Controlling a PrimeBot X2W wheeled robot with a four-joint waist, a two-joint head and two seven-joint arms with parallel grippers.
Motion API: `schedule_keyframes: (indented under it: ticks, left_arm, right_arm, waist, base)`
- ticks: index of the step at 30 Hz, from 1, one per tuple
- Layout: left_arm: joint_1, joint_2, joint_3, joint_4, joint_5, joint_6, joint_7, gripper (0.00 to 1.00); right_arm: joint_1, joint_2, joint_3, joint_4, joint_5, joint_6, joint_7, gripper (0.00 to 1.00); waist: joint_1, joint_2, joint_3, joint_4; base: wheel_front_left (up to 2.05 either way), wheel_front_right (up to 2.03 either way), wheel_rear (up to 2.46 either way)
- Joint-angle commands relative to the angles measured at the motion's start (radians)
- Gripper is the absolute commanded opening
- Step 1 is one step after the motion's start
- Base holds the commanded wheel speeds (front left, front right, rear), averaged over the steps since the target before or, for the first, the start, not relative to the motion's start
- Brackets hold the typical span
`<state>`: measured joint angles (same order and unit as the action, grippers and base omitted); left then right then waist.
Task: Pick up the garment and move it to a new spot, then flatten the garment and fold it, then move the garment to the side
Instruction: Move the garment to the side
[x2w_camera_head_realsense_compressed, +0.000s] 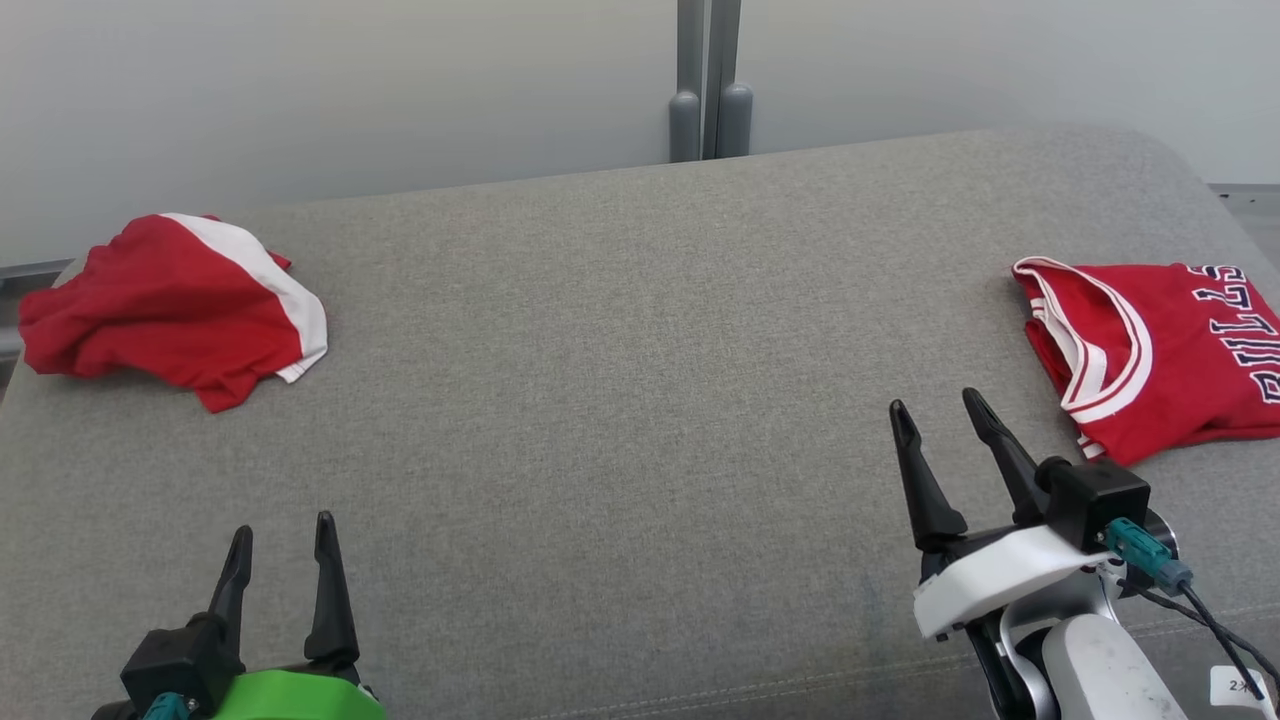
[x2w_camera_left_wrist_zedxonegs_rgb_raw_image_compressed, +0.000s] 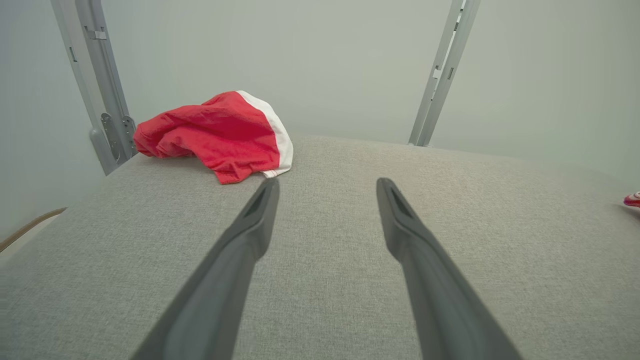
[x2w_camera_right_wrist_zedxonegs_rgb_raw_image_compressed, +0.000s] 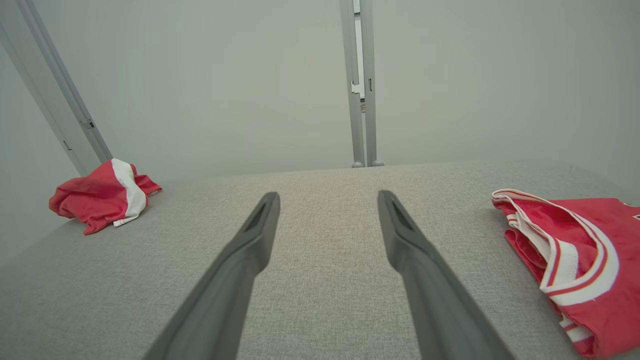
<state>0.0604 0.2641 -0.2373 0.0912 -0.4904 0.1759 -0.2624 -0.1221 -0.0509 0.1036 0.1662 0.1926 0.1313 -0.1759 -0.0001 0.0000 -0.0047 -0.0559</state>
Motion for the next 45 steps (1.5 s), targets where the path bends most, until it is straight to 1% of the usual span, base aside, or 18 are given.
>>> schedule_keyframes:
  ticks: [1, 19, 31, 45]
  left_arm:
    - [0.005, -0.004, 0.006, 0.0, 0.011, -0.006, -0.003, 1.0]
    - [-0.013, -0.02, 0.029, 0.019, 0.043, -0.031, -0.003, 1.0]
    - [-0.026, -0.027, 0.049, 0.033, 0.033, -0.049, -0.003, 1.0]
    - [-0.035, -0.035, 0.066, 0.042, 0.045, -0.067, -0.003, 1.0]
  right_arm:
    - [0.016, 0.0, -0.004, -0.011, 0.013, -0.001, 0.003, 1.0]
    - [0.033, 0.0, 0.001, -0.007, 0.019, -0.001, -0.003, 1.0]
    - [0.031, 0.0, -0.002, -0.014, 0.019, -0.001, -0.001, 1.0]
    - [0.025, 0.0, -0.002, -0.013, 0.023, -0.001, 0.001, 1.0]
  waist:
    - [0.0001, 0.0, -0.001, 0.0]
    - [0.0001, 0.0, -0.002, 0.0]
    - [0.0001, 0.0, 0.005, 0.009]
    - [0.0001, 0.0, 0.013, 0.017]
  base:
    - [0.0, 0.0, 0.0]
    - [0.0, 0.0, 0.0]
    - [0.0, 0.0, 0.0]
    - [0.0, 0.0, 0.0]
